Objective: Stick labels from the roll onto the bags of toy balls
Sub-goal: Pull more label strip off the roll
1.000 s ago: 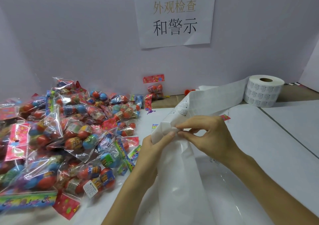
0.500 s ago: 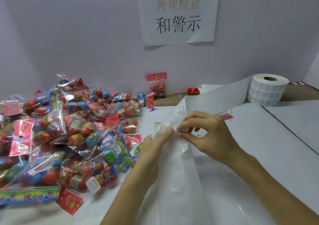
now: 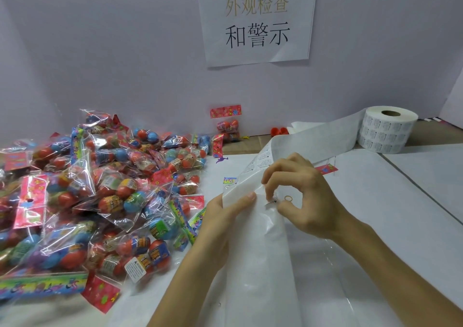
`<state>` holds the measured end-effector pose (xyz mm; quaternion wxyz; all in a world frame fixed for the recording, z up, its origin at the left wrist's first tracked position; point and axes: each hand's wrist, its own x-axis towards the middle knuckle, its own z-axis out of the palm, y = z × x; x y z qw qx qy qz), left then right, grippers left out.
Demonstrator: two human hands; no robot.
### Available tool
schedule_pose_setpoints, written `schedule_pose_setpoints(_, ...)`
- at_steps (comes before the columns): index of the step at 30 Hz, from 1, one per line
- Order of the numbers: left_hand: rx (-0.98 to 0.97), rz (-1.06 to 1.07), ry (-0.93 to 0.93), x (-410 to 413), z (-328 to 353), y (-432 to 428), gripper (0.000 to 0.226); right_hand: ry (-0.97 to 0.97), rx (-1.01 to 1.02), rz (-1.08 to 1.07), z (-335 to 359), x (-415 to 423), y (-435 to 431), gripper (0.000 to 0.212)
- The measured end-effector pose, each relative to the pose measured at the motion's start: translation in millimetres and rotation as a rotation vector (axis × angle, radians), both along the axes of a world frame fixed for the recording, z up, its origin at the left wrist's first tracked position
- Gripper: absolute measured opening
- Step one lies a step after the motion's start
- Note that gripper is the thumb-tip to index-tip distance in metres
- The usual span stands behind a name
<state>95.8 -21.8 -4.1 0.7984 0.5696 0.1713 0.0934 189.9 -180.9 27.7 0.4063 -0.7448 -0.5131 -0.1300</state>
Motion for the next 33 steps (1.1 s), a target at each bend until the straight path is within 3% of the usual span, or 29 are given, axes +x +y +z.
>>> schedule_pose_setpoints(11, 0.091, 0.084, 0.004, 0.7, -2.3, -3.7, 0.026, 0.27, 0.198, 0.048, 10.0, -5.0, -2.0, 0.008)
schedule_pose_setpoints(16, 0.149, 0.108, -0.061, 1.7, -5.3, -8.6, 0.023, 0.277, 0.18, -0.008, 5.0, -6.1, 4.1, 0.033)
schedule_pose_setpoints(27, 0.798, 0.137, -0.197, 6.3, -13.5, -15.7, 0.022, 0.189, 0.11, -0.035, -4.2, -3.3, 9.9, 0.061)
schedule_pose_setpoints(33, 0.868, 0.091, -0.214, 6.0, -13.5, -18.0, 0.006, 0.133, 0.125, -0.049, -4.3, -3.8, 10.7, 0.06)
